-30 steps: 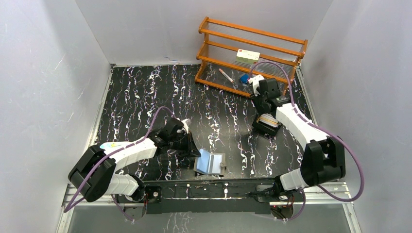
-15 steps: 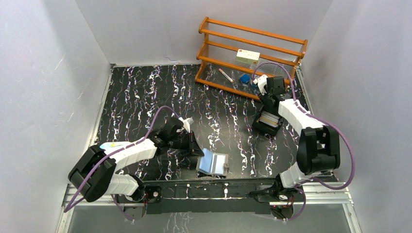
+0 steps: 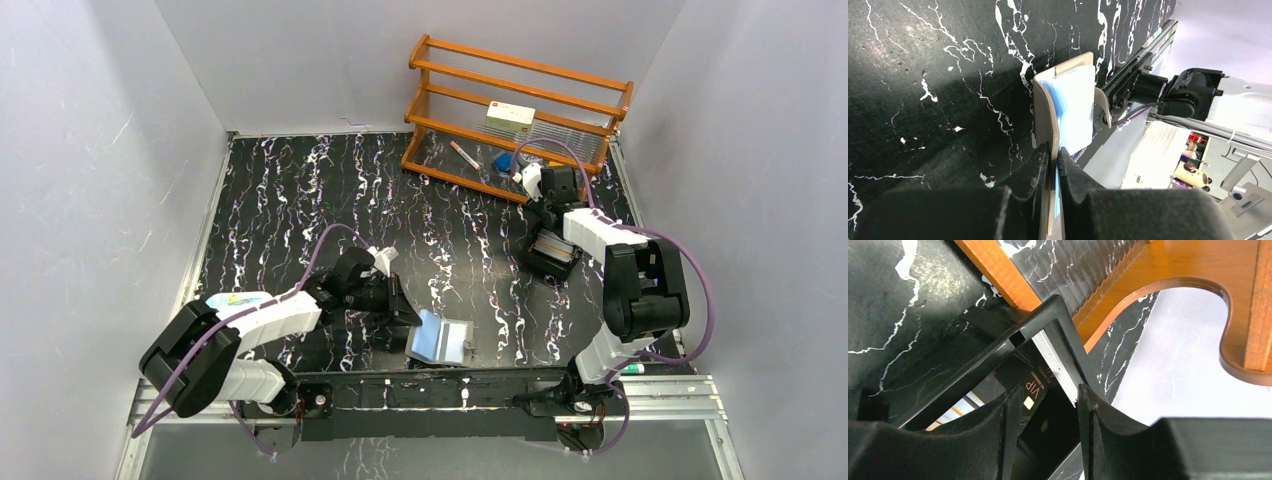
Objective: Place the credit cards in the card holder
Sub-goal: Move the storage box to the center of the board.
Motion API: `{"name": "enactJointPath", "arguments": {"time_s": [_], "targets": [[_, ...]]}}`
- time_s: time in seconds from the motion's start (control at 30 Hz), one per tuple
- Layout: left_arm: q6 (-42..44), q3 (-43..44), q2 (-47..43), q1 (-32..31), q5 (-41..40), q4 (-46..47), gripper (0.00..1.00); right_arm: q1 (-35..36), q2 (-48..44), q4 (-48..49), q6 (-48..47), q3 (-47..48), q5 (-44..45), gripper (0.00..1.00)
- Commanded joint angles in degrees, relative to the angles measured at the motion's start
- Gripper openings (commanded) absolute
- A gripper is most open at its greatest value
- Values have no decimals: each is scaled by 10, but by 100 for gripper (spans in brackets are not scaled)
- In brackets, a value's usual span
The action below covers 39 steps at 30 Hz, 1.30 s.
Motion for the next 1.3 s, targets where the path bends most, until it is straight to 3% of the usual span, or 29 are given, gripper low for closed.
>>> {"name": "enactJointPath", "arguments": {"time_s": [0.0,0.4,0.6,0.7,0.77,0.83,0.97,1.07,1.27], "targets": [[7,18,-36,2,14,-7,7,0,10,86,-47,-15,32,52],[-8,2,-21,3,11,30,7,0,26,134,-76,-36,54,55],[2,13,-11,2,23,24,7,3,45,107,-49,-38,35,46],[-9,12,-13,2,25,39,7,3,45,115,-44,-39,70,42],[-10,9,-19,2,26,36,7,5,38,56,-6,-5,68,42],[-6,12,-31,2,17,19,7,7,12,-33,43,30,5,48],[-2,20,-39,2,5,-1,7,6,-17,-137,146,88,-3,50],[-3,16,-46,2,3,-3,6,6,-31,-189,243,114,-12,49],[-1,18,-71,2,-4,-25,6,-8,-49,-231,396,109,59,52]]}}
